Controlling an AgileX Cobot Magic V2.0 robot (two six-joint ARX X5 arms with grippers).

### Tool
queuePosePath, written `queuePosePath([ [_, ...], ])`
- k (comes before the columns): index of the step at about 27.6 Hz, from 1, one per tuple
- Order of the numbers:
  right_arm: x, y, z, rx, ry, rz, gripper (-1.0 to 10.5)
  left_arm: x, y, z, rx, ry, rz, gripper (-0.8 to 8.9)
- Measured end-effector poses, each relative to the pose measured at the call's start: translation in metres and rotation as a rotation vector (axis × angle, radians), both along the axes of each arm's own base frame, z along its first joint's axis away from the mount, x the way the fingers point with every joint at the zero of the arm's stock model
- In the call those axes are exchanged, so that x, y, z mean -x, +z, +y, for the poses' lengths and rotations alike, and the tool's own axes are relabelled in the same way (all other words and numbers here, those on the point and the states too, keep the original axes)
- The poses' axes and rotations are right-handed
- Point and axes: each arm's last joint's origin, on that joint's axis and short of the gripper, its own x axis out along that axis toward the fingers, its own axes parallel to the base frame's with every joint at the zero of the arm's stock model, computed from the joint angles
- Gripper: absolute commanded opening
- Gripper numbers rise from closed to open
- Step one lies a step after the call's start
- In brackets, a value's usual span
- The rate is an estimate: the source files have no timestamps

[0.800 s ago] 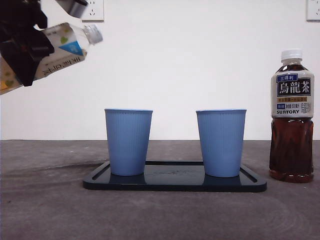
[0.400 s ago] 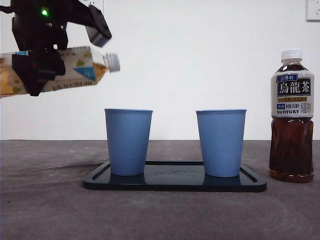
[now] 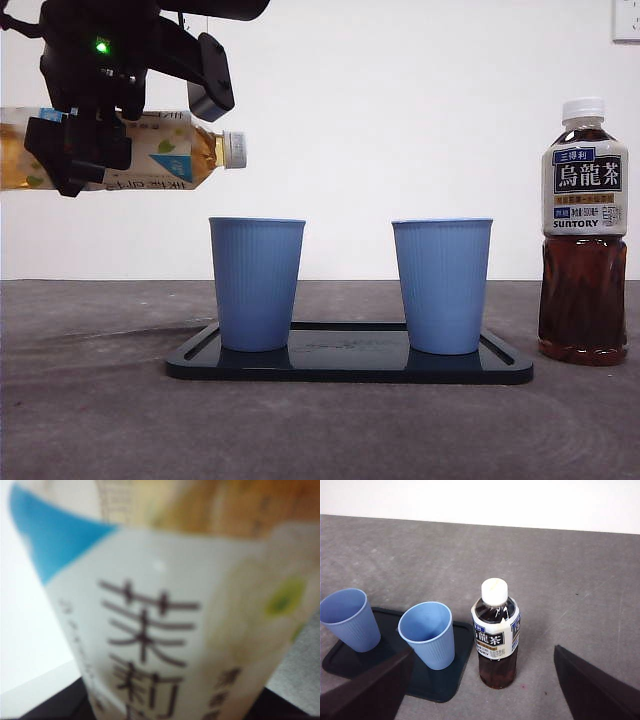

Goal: Pour the drink into the cup

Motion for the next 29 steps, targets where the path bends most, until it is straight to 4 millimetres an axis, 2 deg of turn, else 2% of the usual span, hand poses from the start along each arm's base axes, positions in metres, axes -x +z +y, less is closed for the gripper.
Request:
queuePosePath([
  [29, 0.0001, 0.0000, 0.0000, 0.000, 0.000, 0.000, 4.4, 0.0003, 0.0006, 0.0000, -0.017, 0.005, -0.014, 1.86],
])
